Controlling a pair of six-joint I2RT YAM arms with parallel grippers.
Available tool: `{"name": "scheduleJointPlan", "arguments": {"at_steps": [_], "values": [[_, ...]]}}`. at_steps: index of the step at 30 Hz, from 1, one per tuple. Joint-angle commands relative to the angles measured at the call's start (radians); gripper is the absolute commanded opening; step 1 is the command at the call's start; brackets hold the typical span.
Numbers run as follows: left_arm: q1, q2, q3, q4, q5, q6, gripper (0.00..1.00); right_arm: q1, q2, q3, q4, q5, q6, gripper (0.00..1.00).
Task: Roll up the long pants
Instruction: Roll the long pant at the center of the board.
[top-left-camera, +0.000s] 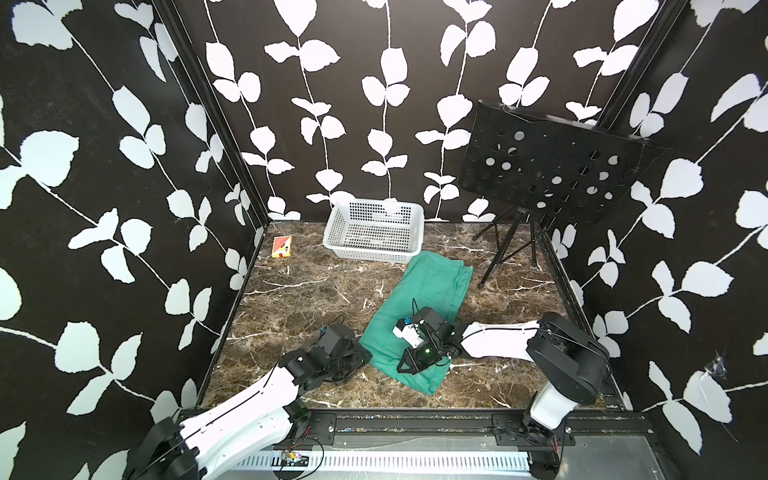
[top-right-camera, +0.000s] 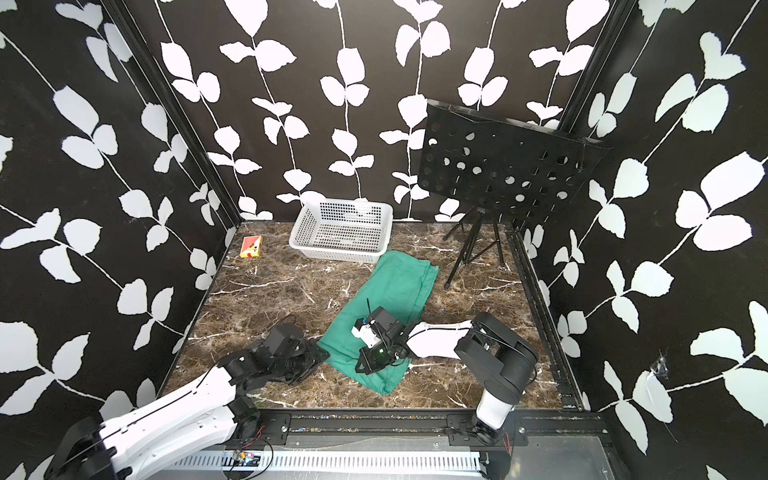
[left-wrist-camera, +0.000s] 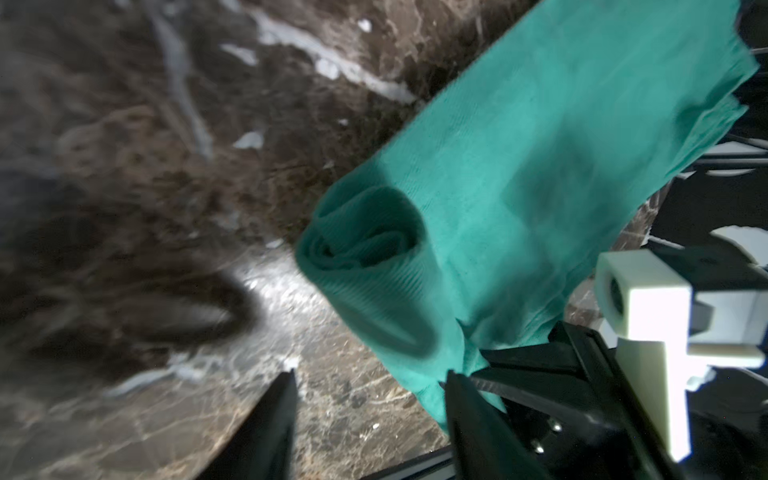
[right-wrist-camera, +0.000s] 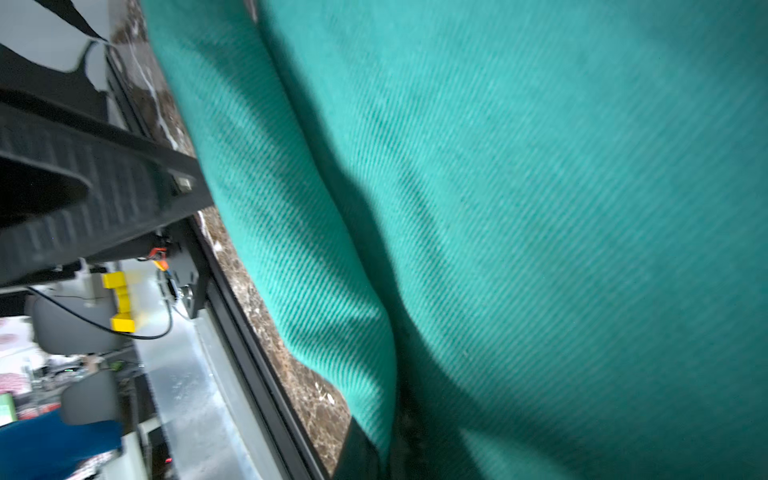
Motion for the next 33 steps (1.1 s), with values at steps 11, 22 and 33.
{"name": "scheduleJointPlan", "arguments": {"at_steps": [11,22,33], "values": [[0.001,0.229,0.029,0.161,-0.049,-0.058,0.41,-0.033,-0.009,-0.045,-0.023,0.039,0.044,0.01],[0.0,0.382,0.101,0.125,-0.039,-0.06,0.16,0.048,-0.344,-0.05,-0.253,0.509,-0.132,0.48],[0.0,0.392,0.119,0.072,-0.008,-0.069,0.15,0.524,-0.291,-0.087,-0.124,1.117,-0.638,0.62]]}}
